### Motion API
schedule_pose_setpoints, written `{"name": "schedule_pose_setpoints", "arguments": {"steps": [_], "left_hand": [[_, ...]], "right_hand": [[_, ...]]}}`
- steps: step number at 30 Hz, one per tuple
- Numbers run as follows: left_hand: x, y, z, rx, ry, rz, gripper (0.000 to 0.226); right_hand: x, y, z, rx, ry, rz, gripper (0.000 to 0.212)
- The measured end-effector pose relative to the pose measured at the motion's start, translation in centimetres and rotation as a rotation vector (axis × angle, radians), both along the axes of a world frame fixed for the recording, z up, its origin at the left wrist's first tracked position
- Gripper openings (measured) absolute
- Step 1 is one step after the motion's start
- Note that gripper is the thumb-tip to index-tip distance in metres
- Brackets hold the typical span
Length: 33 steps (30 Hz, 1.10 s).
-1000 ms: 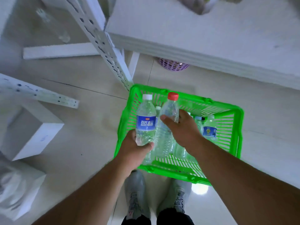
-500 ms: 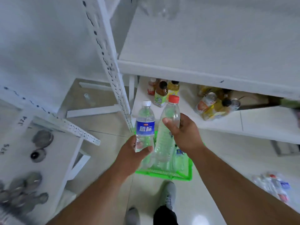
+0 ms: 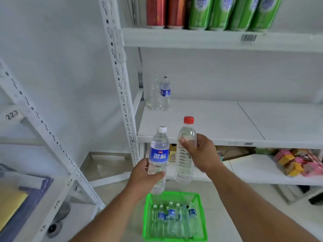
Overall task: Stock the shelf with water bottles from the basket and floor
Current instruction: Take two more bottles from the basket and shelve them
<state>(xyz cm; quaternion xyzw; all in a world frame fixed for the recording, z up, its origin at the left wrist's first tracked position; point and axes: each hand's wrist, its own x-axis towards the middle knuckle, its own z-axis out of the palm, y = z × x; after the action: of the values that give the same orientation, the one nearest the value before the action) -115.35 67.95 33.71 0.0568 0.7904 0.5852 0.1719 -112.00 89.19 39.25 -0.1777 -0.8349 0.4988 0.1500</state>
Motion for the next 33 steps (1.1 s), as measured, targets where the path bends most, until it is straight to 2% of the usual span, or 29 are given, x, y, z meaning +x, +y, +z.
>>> {"name": "schedule_pose_setpoints", "arguments": {"steps": [11, 19, 23, 33], "left_hand": [[-2.9, 4.1, 2.8, -0.012, 0.120, 0.011, 0.043], [-5.7, 8.1, 3.5, -0.039, 0.073, 0.150, 0.046], [-7.3, 9.5, 3.6, -0.056, 0.079, 0.198, 0.039], [-13.9, 10.6, 4.1, -0.044, 0.069, 0.202, 0.038]], "right_hand": [[-2.6, 3.5, 3.2, -0.076, 0.022, 0.030, 0.040], [-7.3, 7.6, 3.9, -0.072, 0.016, 0.125, 0.042], [-9.5, 8.8, 3.9, -0.094, 0.011, 0.155, 0.042], [-16.7, 9.0, 3.1, -0.090, -0.022, 0.126, 0.044]]}}
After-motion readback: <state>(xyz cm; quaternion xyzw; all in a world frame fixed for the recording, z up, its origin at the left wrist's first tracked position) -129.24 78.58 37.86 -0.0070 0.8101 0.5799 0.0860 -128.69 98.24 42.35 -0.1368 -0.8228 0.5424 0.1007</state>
